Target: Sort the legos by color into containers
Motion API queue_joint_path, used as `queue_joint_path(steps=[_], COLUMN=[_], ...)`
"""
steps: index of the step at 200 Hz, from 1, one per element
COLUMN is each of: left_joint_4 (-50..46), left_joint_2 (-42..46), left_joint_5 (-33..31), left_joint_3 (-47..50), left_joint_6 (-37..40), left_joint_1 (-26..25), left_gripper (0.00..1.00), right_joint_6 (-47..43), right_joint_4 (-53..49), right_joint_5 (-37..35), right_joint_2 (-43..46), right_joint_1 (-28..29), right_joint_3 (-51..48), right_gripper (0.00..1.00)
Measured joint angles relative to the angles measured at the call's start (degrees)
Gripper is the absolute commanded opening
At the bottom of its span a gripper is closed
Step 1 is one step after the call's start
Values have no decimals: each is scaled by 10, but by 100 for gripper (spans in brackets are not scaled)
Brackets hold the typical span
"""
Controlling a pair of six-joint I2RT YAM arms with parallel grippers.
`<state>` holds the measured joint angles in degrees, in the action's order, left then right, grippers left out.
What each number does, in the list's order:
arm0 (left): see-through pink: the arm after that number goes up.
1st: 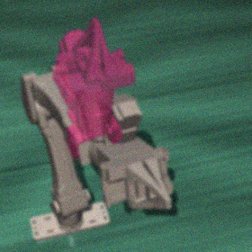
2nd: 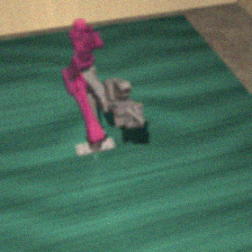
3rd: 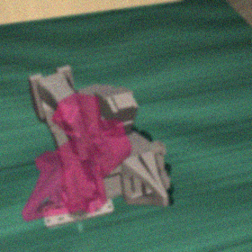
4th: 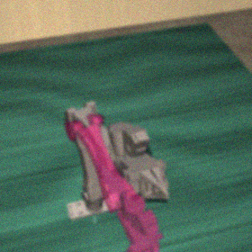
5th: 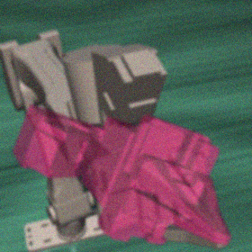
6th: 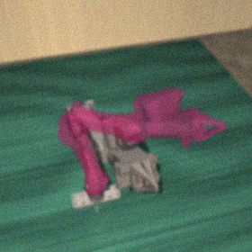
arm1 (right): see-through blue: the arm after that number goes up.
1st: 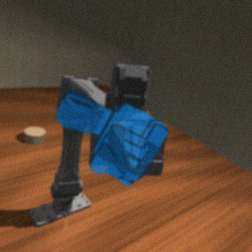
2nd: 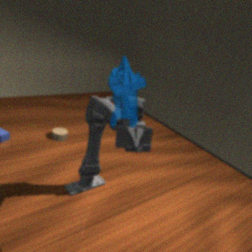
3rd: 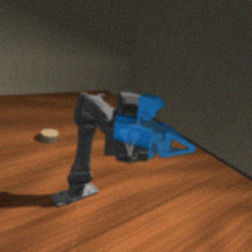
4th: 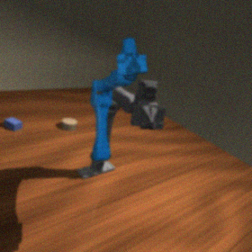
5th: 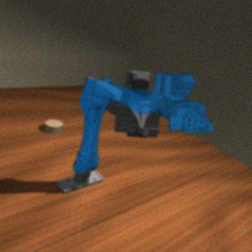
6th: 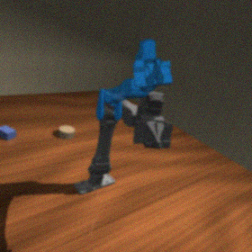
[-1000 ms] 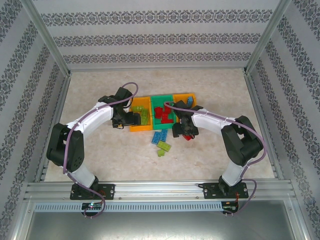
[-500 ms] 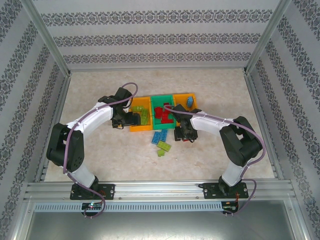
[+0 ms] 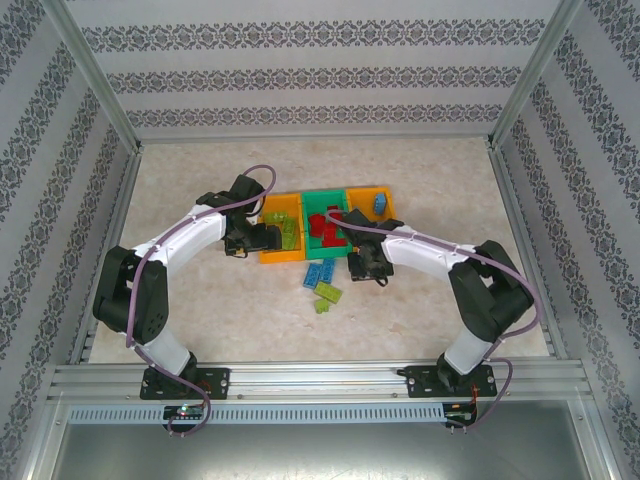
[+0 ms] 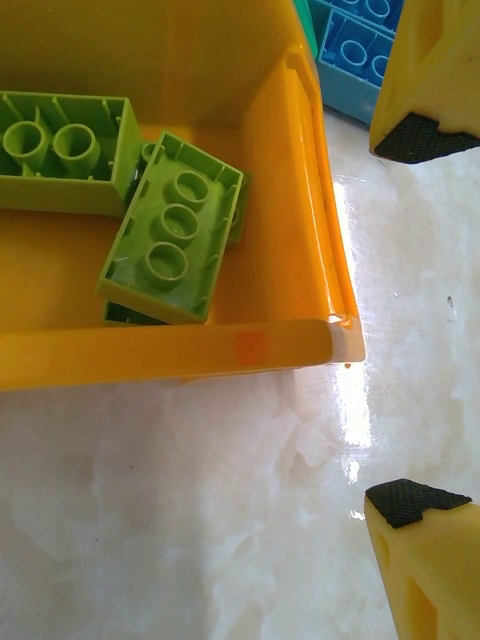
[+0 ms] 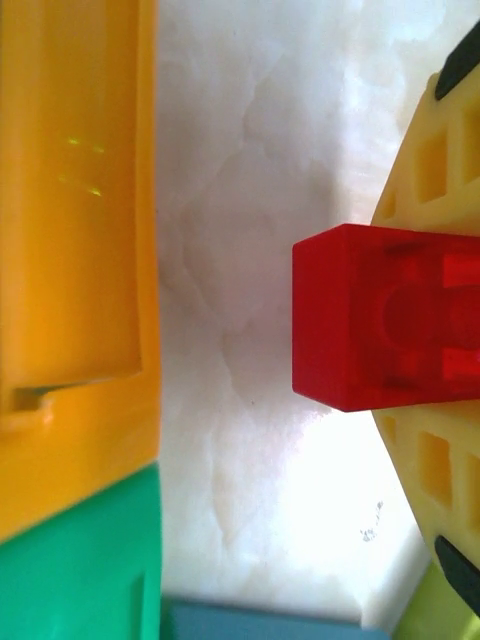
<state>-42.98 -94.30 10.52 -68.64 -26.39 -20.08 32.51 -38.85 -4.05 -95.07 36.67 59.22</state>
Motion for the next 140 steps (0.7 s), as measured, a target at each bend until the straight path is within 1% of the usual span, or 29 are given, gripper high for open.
queue_joint_path(steps=[31,62,91,114,127,140], left_joint_4=[2,2,2,2,2,2], left_joint_2=[0,0,0,0,0,0], left_joint_5=[0,0,0,0,0,0], left_joint_3=[4,4,5,12,17,19], left_joint_6=[0,1,2,2,2,2], left_joint_1=[3,4,4,4,4,4], left_gripper=[84,84,84,84,85,84], right_joint_6=[2,3,14,35,48,61], right_joint_4=[-4,1,13,18,18,17], right_joint_5=[0,7,24,40,44,47], right_joint_2=[32,21,-52,-115,-146,-175], right_joint_1=[11,13,9,-4,-13,-23], right_joint_3=[25,102,206,256,276,292], right_gripper=[31,31,31,33,35,39])
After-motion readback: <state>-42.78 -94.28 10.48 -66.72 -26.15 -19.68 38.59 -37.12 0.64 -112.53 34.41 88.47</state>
